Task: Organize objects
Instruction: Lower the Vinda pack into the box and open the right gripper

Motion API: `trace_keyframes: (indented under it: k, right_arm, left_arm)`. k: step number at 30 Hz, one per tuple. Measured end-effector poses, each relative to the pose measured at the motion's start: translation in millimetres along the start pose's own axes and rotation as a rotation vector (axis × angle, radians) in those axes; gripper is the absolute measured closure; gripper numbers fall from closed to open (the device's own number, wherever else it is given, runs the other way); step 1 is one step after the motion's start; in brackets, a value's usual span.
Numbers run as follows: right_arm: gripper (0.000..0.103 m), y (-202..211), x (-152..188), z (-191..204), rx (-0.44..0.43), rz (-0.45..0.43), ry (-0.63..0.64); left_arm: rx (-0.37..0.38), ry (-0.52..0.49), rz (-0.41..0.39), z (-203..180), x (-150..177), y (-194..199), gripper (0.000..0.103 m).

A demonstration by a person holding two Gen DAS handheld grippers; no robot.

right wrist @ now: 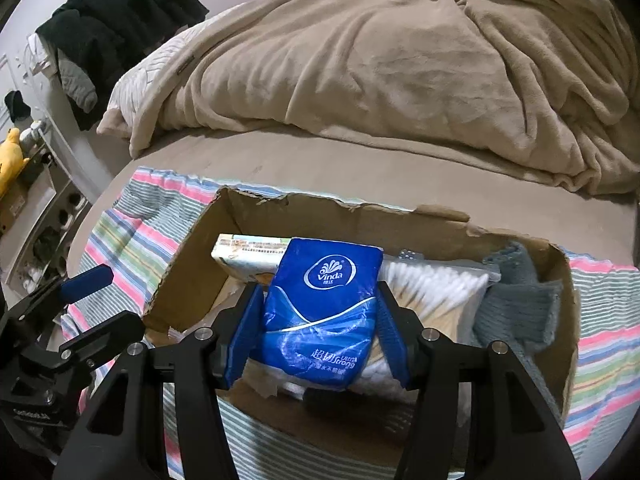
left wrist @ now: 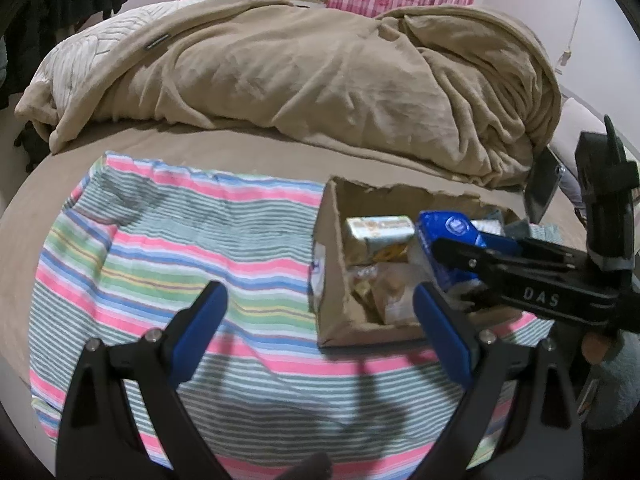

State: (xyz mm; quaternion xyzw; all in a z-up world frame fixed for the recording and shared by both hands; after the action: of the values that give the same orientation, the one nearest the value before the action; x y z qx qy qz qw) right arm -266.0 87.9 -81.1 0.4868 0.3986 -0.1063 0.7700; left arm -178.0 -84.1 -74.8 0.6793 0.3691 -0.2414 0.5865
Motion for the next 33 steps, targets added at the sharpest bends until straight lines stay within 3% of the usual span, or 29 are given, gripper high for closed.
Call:
trace_keyframes:
  k: [10,33]
  right_arm:
    - [0.038,2.5,3.2,9.4,0.021,-0.009,0.021]
    - [0.035,101.3,22.9,19.9,0.049,-0.101,0.015]
  left_arm:
    - [-0.004,0.007,-0.011,5.0,1.2,13.4,0.008]
    - [0.024,-0.027,-0.035,-34.2,10.4,77.9,0.008]
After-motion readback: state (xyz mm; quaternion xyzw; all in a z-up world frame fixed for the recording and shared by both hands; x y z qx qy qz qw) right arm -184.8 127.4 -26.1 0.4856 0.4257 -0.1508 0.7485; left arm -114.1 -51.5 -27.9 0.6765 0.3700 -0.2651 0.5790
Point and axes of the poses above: each gripper's, at about its wrist camera, not at the fingertips, and y roughly against the way its jaws point, z to its left, x to its underside, the point moved 3 cm from there along -y, roughly the way its jaws point, and after that the axes turned 8 degrees about -z, right-handed, at the moved point
